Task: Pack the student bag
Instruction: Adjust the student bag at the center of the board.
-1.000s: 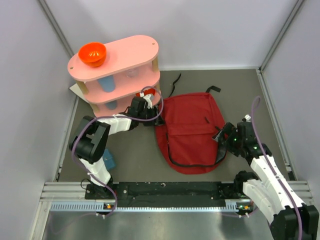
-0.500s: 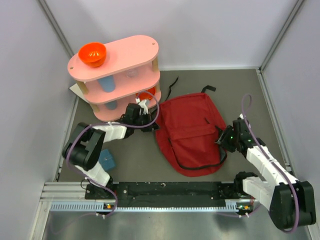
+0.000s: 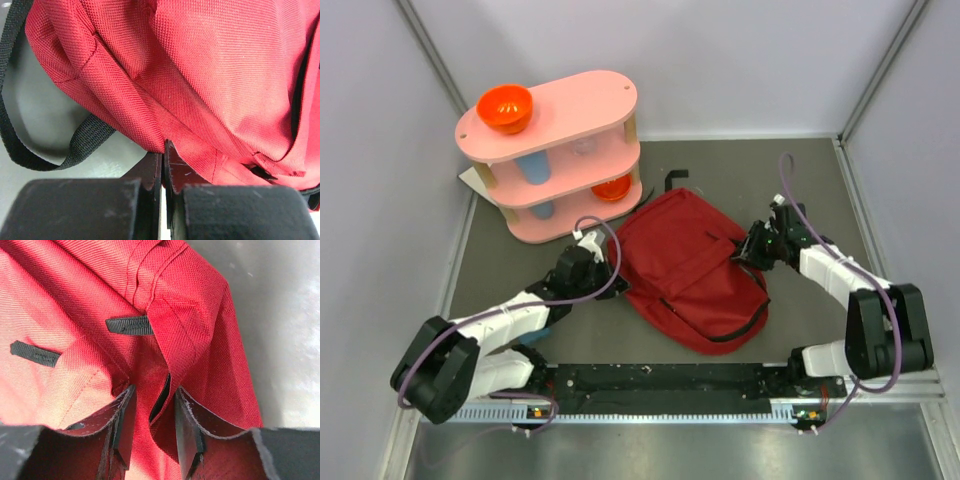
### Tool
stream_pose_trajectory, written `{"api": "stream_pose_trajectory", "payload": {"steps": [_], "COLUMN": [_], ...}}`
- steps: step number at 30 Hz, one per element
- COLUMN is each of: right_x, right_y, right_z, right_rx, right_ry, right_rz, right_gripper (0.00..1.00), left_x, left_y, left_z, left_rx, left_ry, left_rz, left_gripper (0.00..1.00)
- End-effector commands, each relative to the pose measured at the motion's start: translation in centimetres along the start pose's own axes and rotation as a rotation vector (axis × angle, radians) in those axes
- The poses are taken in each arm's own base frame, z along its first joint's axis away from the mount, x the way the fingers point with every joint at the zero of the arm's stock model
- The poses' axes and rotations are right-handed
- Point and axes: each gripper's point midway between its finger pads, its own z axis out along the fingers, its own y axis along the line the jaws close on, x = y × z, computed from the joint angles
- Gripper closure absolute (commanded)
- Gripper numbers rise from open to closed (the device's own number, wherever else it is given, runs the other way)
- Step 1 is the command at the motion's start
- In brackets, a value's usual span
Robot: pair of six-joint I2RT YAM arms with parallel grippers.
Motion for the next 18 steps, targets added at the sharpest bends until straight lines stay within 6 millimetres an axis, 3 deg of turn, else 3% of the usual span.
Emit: {"api": "stream_pose_trajectory", "payload": {"steps": [1, 5, 9, 10, 12, 13, 14, 16, 17, 18], "right_x": [-4.7, -6.6, -8.0, -8.6, -8.8, -9.3, -9.7, -10.7, -11.3, -12.8], "right_y": [7.1, 9.1, 10.8, 12.1, 12.0, 12.0, 12.0, 10.3, 10.0, 9.7], "right_z": [-0.1, 1.5, 3.6, 3.7, 4.7, 4.6, 4.0, 3.1, 2.1, -0.2], "right_rx": [-0.245, -0.271, -0.263, -0.282, -0.253, -0.237, -0.219, -0.109, -0.077, -0.028], "right_ry": [-0.060, -0.034, -0.011, -0.016, -0.006, -0.017, -0.042, -0.104, -0.144, -0.240], "right_rz": [-0.131, -0.161, -0.184, -0.202, -0.212, -0.215, -0.229, -0.235, -0.257, -0.266], "right_gripper": [0.64, 0.62, 0.61, 0.59, 0.53, 0.45, 0.43, 0.34, 0.30, 0.27], "left_x": [-1.3, -1.8, -0.5, -0.3, 0.1, 0.1, 0.1, -0.1, -0.1, -0.2], "left_y": [0.6, -0.6, -0.8, -0.9, -0.6, -0.5, -0.2, -0.2, -0.2, -0.2], "left_z": [-0.8, -0.5, -0.3, -0.4, -0.5, -0.6, -0.7, -0.8, -0.9, -0.9], "left_rx": [-0.063, -0.020, -0.009, -0.008, -0.020, -0.022, -0.037, -0.040, -0.042, -0.041], "left_ry": [-0.080, -0.082, -0.054, -0.057, -0.060, -0.066, -0.069, -0.080, -0.082, -0.083], "left_rz": [-0.056, -0.057, -0.079, -0.087, -0.093, -0.099, -0.101, -0.097, -0.094, -0.089], "left_gripper": [1.00, 1.00, 1.00, 1.00, 1.00, 1.00, 1.00, 0.99, 0.96, 0.92]}}
